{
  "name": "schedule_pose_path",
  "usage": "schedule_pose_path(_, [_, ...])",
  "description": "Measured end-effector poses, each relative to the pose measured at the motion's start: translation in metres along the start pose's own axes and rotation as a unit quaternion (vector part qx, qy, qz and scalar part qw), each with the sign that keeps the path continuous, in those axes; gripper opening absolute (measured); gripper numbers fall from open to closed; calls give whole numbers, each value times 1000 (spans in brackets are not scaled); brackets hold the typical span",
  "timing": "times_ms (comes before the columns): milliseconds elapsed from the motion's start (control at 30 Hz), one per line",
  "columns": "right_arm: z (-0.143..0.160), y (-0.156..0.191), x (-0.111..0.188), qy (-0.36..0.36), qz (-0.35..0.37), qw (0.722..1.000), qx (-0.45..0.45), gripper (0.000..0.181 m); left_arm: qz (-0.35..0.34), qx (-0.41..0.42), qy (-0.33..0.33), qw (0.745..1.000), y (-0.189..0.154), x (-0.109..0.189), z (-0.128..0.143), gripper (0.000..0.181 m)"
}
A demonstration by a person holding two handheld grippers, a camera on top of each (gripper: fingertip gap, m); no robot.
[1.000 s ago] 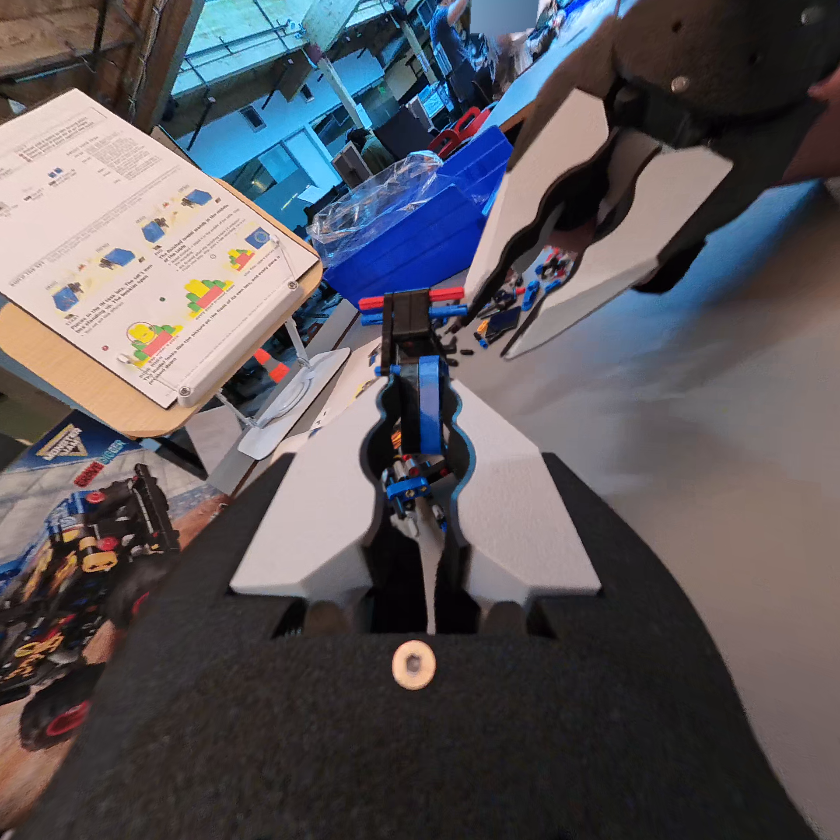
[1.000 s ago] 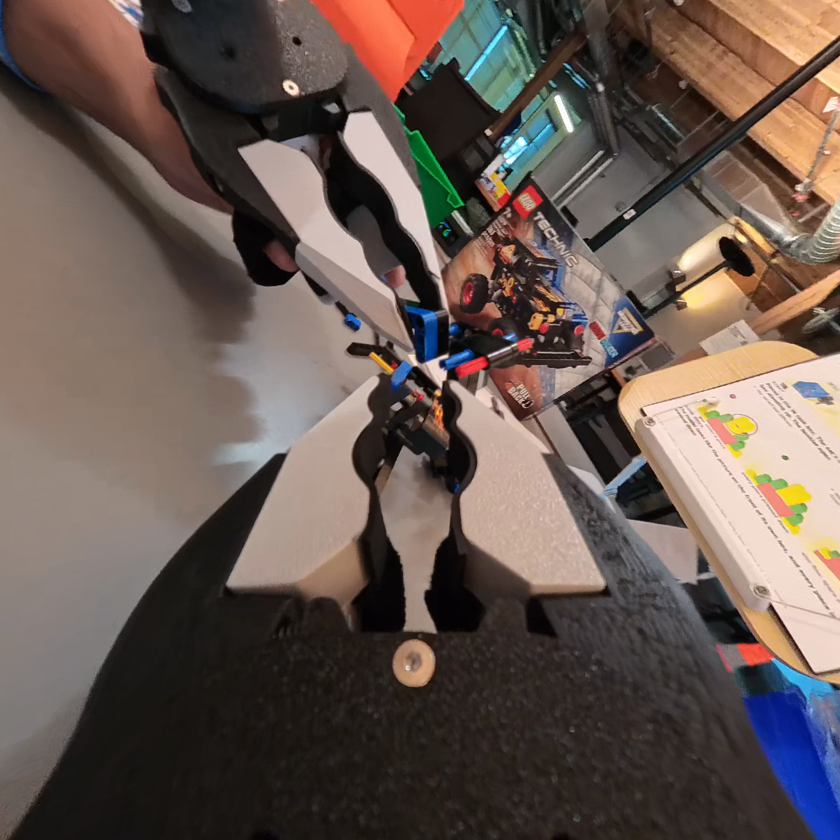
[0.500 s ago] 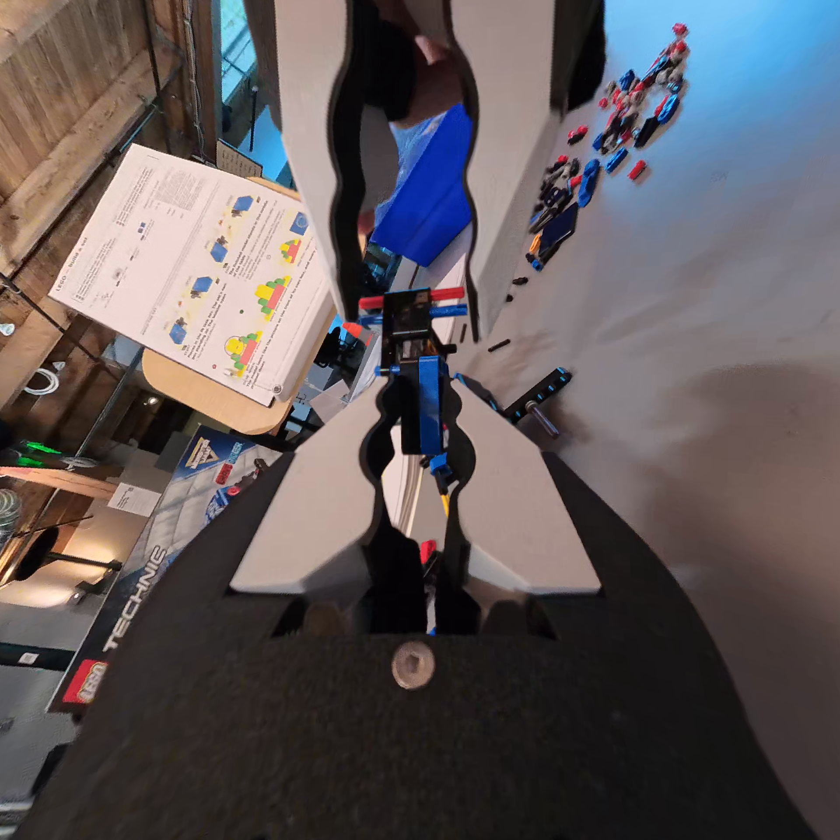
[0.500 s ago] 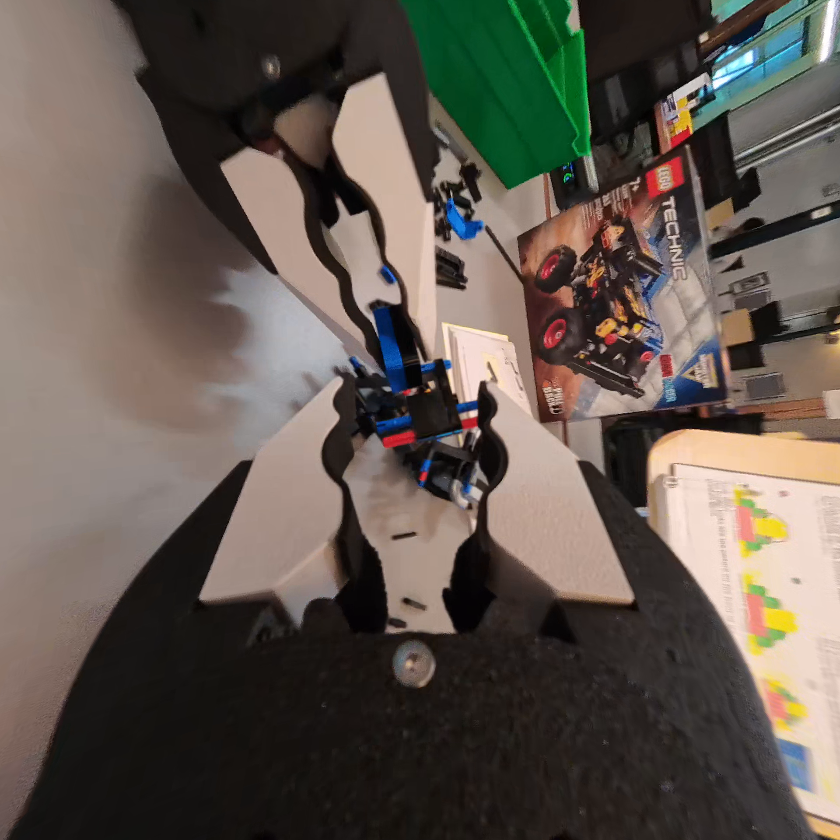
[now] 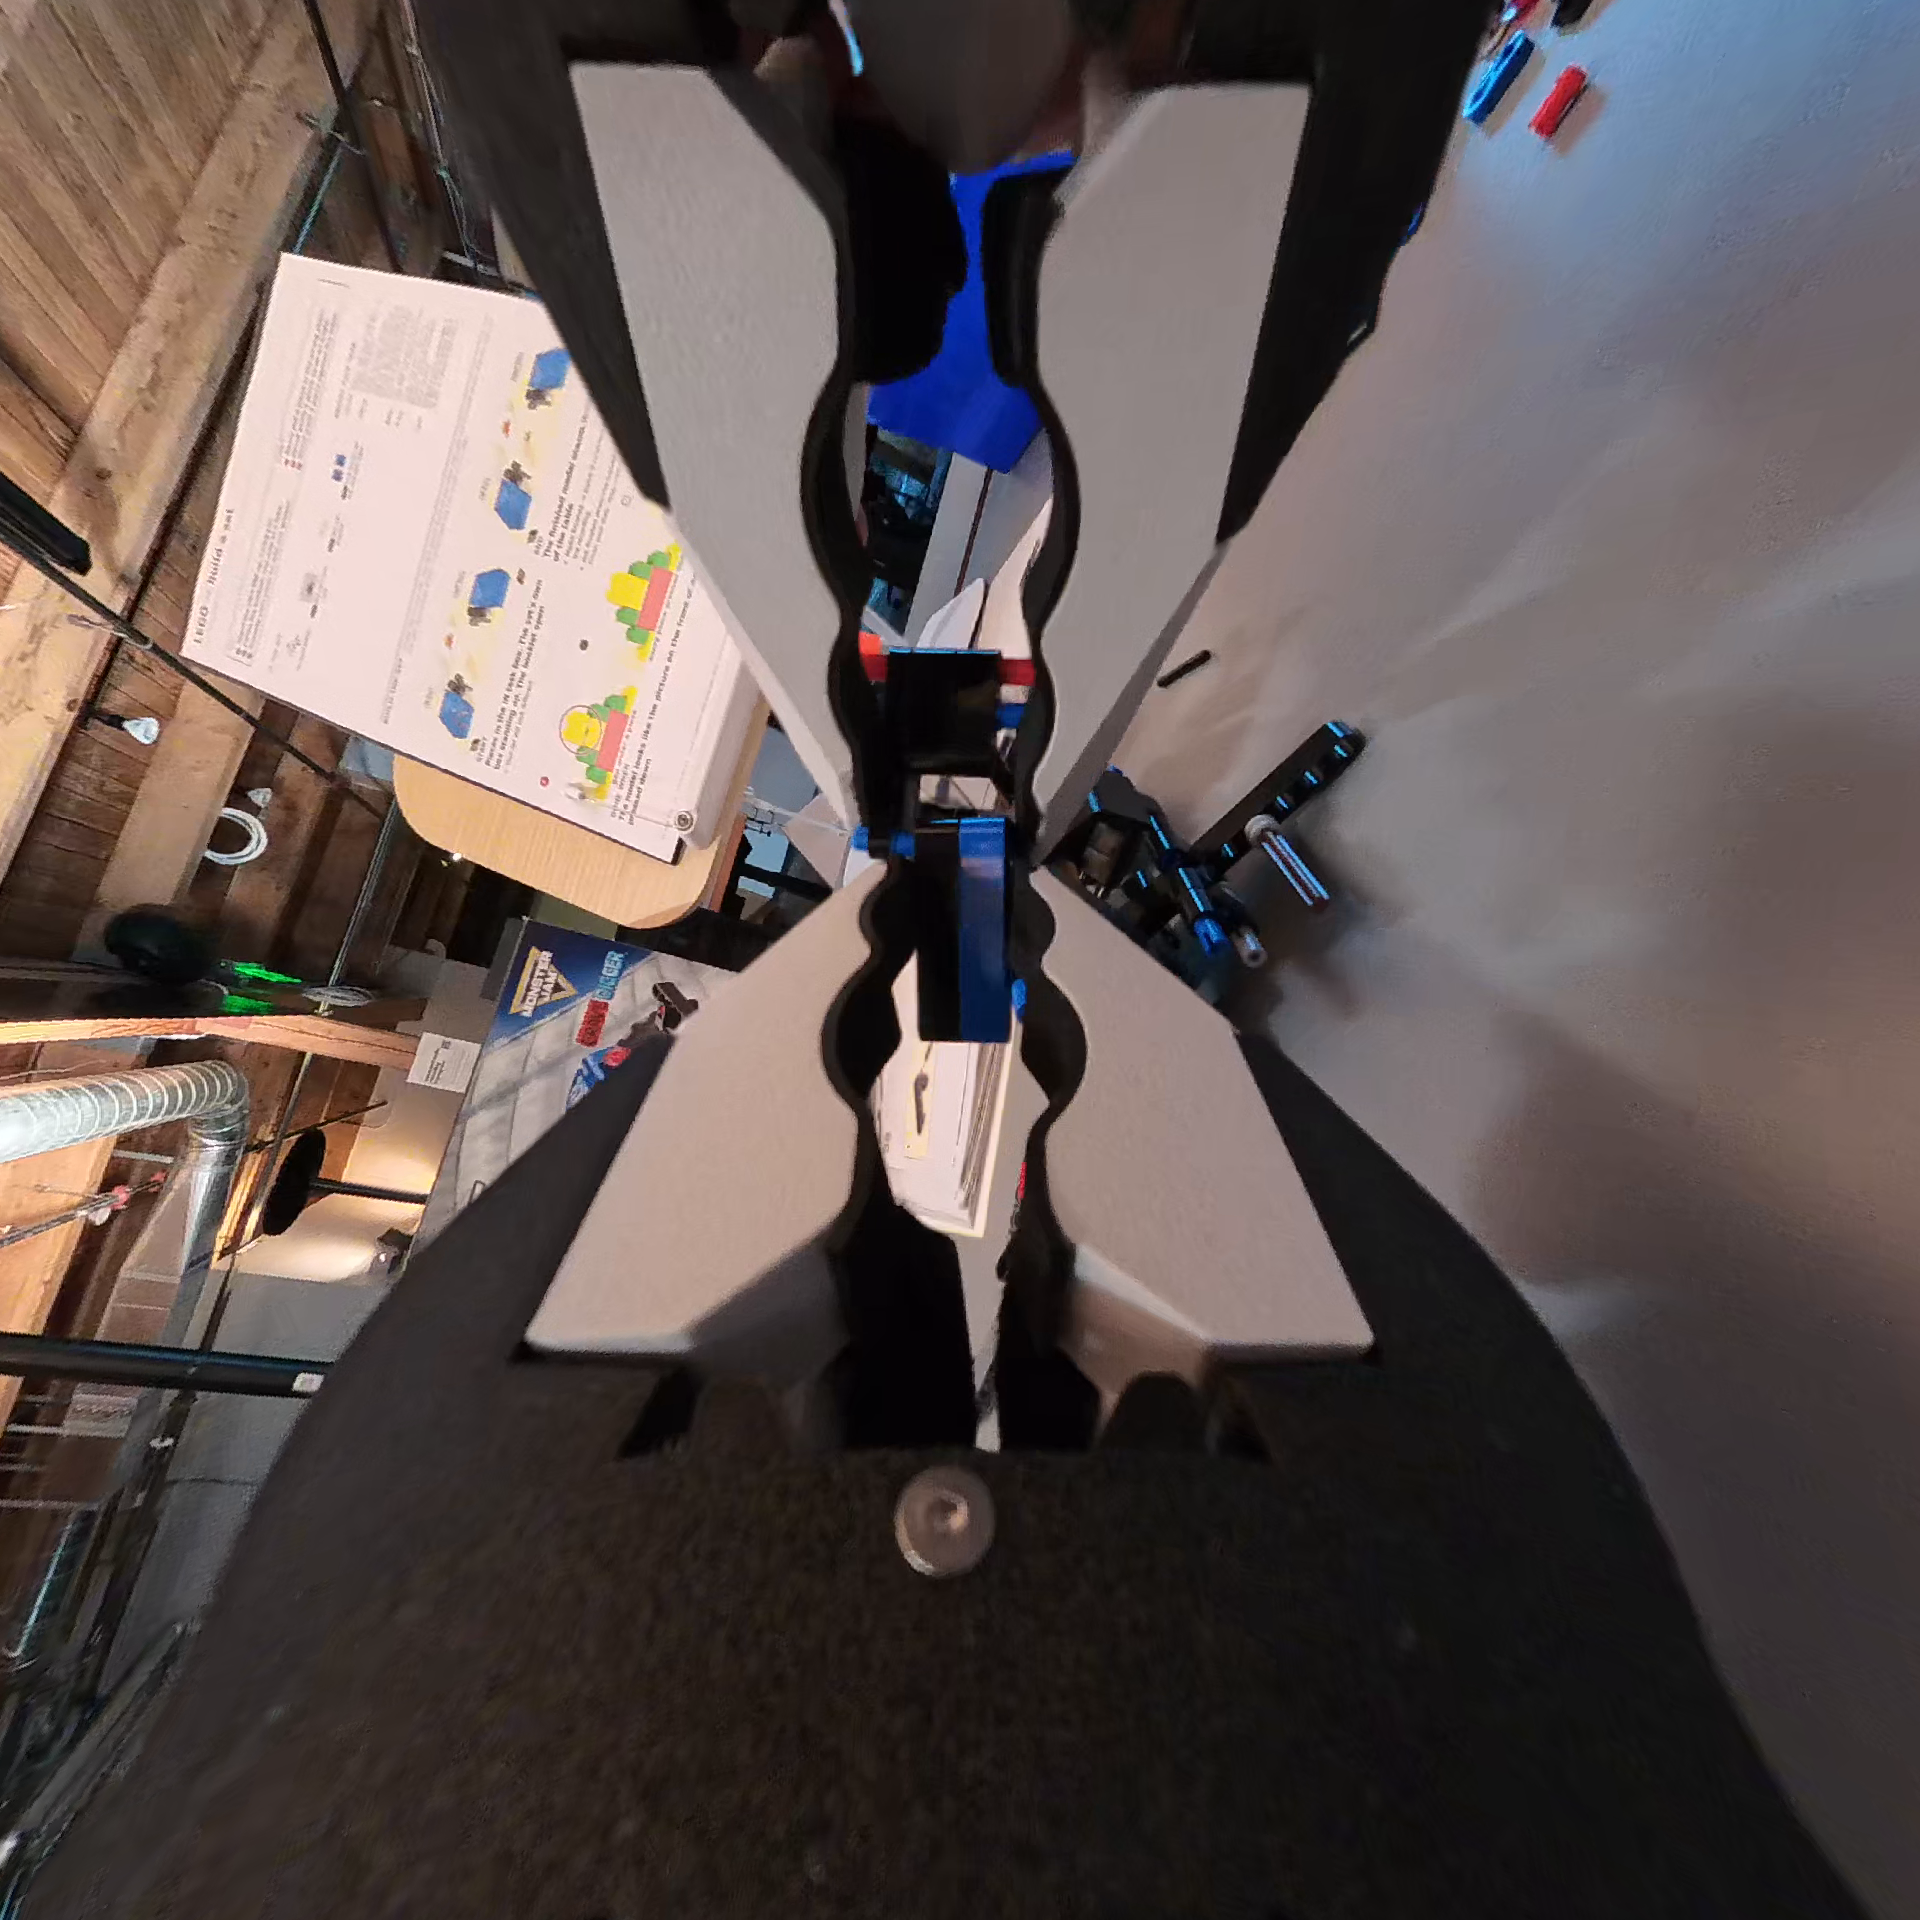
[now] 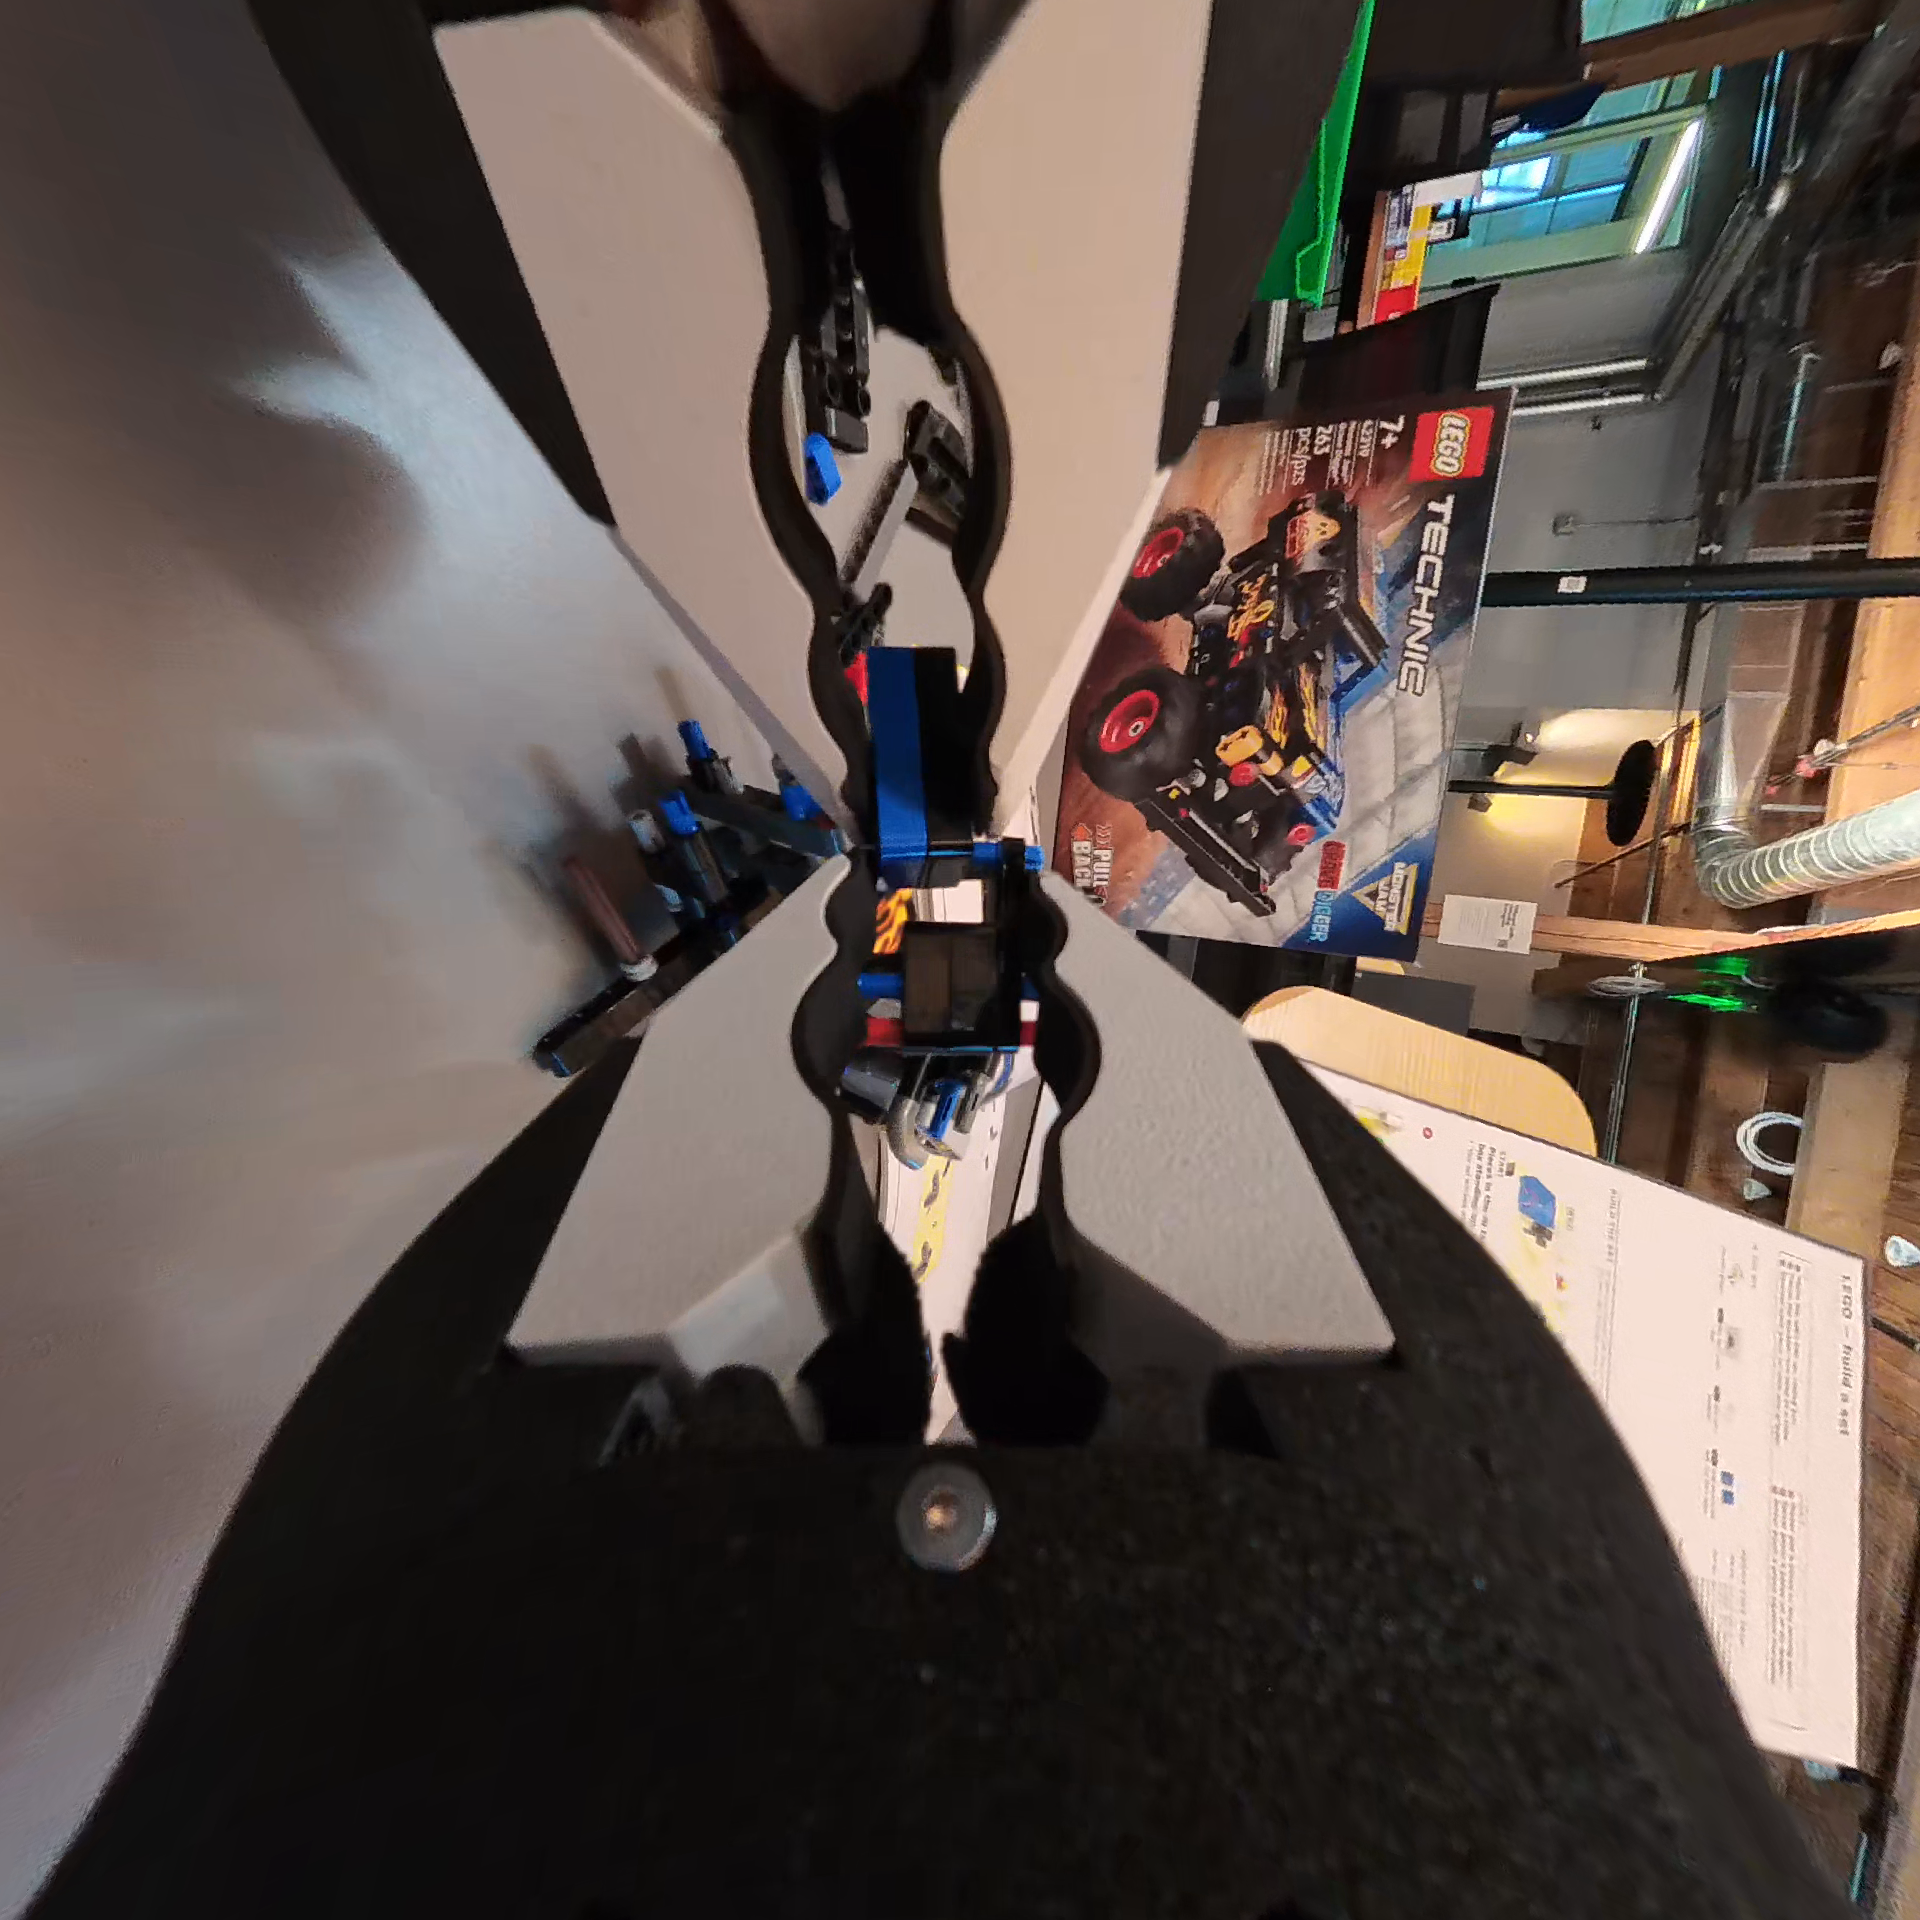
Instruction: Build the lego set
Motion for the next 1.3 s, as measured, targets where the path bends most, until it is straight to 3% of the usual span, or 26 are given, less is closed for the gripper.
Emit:
schedule_pose_path(233, [1, -5, 6, -34, 13, 999, 6, 26, -1, 3, -21, 1000, 5, 4, -1, 16])
schedule_pose_path(533, [4, 0, -2, -8, -23, 1000, 15, 27, -3, -50, 15, 999, -2, -1, 2, 15])
schedule_pose_path(700, [2, -2, -5, -7, -19, 1000, 12, 43, -6, -42, 22, 999, 1, 0, 4, 15])
schedule_pose_path(1300, [0, 3, -13, -19, -5, 1000, 9, 31, -17, -81, 54, 995, -5, -4, 4, 15])
Point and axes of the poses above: each gripper's, where its closed fingertips meet, x back along the fingers, z out of its underside, y = z × x across the jaws, the point moved 5 cm from there along x, back along the fingers
